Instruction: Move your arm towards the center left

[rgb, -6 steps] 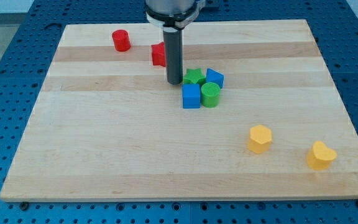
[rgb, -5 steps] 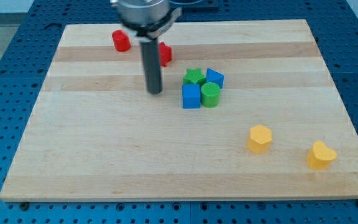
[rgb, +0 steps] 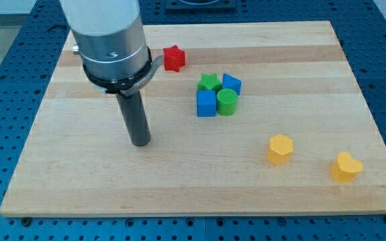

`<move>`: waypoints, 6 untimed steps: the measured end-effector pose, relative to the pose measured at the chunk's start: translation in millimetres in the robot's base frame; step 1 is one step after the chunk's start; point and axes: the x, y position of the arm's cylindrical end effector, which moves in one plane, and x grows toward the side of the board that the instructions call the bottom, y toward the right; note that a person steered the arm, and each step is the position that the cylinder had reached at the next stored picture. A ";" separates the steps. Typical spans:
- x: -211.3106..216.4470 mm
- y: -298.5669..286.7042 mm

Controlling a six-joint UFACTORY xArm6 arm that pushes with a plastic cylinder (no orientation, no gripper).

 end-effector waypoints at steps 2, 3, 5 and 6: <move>36.7 -25.9; 34.4 -84.1; -33.5 -180.1; -108.6 -184.3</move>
